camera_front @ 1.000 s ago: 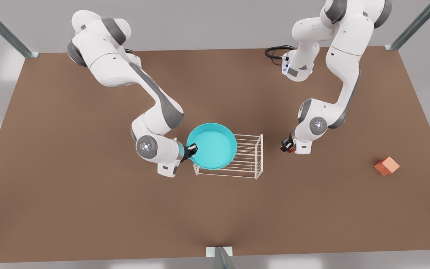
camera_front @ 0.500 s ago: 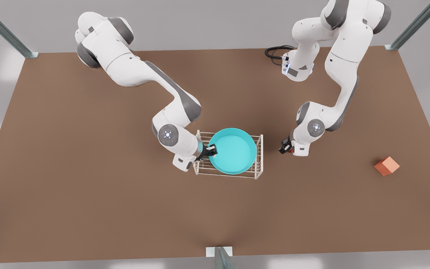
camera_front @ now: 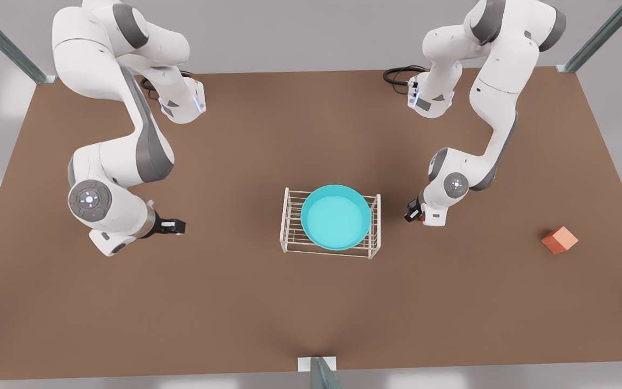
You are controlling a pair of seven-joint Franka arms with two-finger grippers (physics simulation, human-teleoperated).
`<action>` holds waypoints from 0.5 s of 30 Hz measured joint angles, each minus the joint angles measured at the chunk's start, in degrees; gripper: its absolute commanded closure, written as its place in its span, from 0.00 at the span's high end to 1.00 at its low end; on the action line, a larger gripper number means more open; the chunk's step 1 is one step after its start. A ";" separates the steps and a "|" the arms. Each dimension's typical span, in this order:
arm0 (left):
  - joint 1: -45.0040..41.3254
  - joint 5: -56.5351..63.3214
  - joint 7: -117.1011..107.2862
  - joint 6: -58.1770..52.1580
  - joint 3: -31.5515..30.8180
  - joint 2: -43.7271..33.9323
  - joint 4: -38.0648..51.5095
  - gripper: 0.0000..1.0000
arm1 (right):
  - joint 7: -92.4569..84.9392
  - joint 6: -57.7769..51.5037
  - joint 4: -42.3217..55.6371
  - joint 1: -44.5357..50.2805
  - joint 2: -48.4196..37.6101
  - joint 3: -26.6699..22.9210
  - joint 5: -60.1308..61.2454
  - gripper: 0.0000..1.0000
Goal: Place the plate on the shelf with right arm and place the red button switch in the plate with left arm
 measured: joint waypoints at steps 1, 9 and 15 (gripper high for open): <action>0.00 0.01 -0.01 0.04 0.03 0.00 -0.07 0.78 | -0.48 -0.68 0.18 0.24 0.48 0.00 -0.73 1.00; 0.01 0.19 -0.15 0.17 0.09 0.09 -0.06 0.57 | -3.50 -2.65 1.50 1.99 0.92 0.21 -2.77 1.00; 0.04 0.27 -0.45 0.05 0.09 -0.26 -0.04 0.49 | -5.02 -2.90 2.40 2.04 0.45 1.72 -3.03 1.00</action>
